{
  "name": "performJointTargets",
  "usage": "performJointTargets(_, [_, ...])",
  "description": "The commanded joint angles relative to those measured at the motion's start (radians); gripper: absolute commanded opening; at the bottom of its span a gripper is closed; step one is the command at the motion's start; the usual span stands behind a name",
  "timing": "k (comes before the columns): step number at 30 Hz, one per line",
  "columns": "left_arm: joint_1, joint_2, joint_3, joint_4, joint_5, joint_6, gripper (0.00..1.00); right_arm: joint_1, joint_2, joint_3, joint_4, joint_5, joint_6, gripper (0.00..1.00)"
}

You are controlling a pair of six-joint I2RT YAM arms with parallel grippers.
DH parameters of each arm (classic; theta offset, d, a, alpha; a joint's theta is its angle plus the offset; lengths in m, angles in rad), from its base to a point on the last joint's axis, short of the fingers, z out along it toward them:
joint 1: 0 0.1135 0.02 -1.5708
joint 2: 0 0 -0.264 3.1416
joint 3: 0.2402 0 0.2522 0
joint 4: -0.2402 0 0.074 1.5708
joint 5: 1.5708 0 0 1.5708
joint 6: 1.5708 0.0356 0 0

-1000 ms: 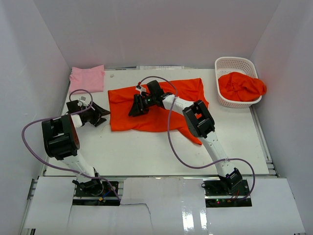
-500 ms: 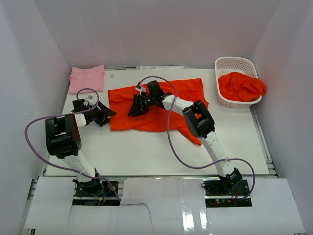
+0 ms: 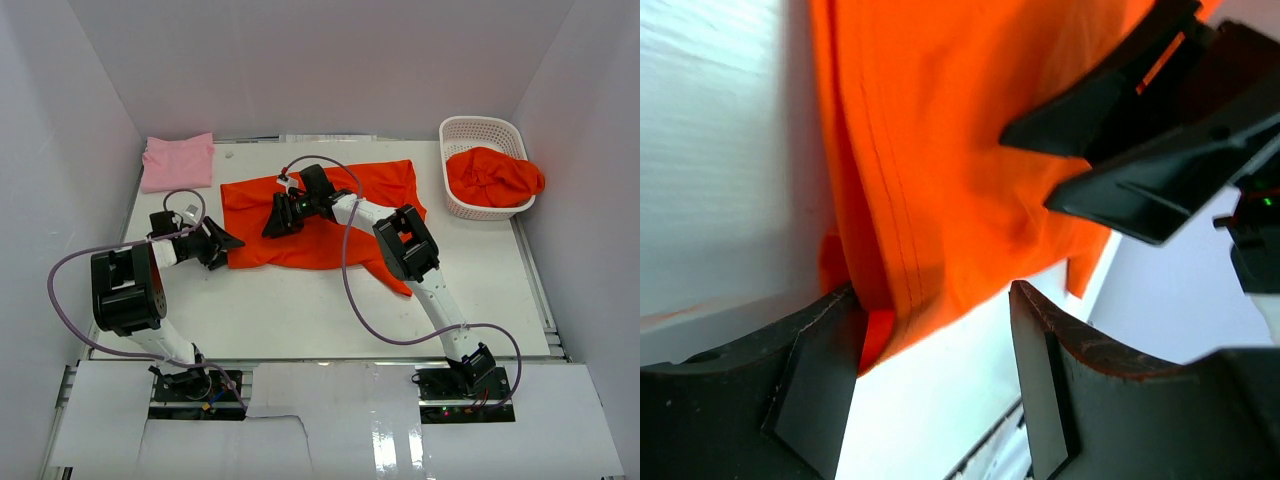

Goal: Fold and stack the t-shirts

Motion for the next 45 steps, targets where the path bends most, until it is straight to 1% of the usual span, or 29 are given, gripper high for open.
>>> performJointTargets(1, [-0.004,-0.059,-0.029,-0.029,0.107,0.022,0.68,-0.002,0.017,-0.031,-0.055,0.058,-0.038,0.59])
performJointTargets(7, [-0.003,-0.099,-0.089,-0.039,0.148,0.036,0.68,-0.005,0.012,-0.032,-0.069,0.058,-0.046,0.59])
performJointTargets(11, [0.000,-0.117,-0.101,-0.065,0.222,0.027,0.68,-0.006,0.015,-0.031,-0.076,0.061,-0.049,0.59])
performJointTargets(14, [0.005,-0.152,-0.113,-0.084,0.251,0.021,0.68,-0.008,0.018,-0.031,-0.081,0.058,-0.049,0.59])
performJointTargets(16, [0.012,-0.185,-0.114,-0.098,0.254,0.030,0.68,-0.008,0.018,-0.034,-0.084,0.060,-0.050,0.59])
performJointTargets(19, [0.032,-0.219,-0.080,-0.169,0.259,0.052,0.68,-0.009,0.024,-0.035,-0.089,0.061,-0.052,0.59])
performJointTargets(22, [0.055,-0.226,-0.017,-0.294,0.199,0.085,0.68,-0.009,0.024,-0.034,-0.095,0.064,-0.055,0.59])
performJointTargets(23, [0.063,-0.223,0.003,-0.359,0.178,0.098,0.69,-0.011,0.024,-0.034,-0.102,0.069,-0.058,0.59])
performJointTargets(26, [0.100,-0.211,0.044,-0.443,0.104,0.125,0.68,-0.012,0.023,-0.032,-0.119,0.075,-0.069,0.59])
performJointTargets(31, [0.124,-0.194,0.040,-0.495,0.035,0.151,0.69,-0.020,0.018,-0.032,-0.138,0.080,-0.087,0.59])
performJointTargets(35, [0.134,-0.182,0.041,-0.486,0.058,0.145,0.69,-0.025,0.012,-0.043,-0.141,0.080,-0.095,0.60])
performJointTargets(40, [0.134,-0.170,0.051,-0.470,0.047,0.153,0.69,-0.025,0.008,-0.051,-0.141,0.078,-0.098,0.60])
performJointTargets(43, [0.135,-0.202,0.017,-0.446,0.081,0.150,0.69,-0.026,0.001,-0.058,-0.144,0.084,-0.103,0.60])
performJointTargets(45, [0.134,-0.225,0.002,-0.446,0.063,0.156,0.69,-0.028,-0.002,-0.058,-0.145,0.087,-0.106,0.60])
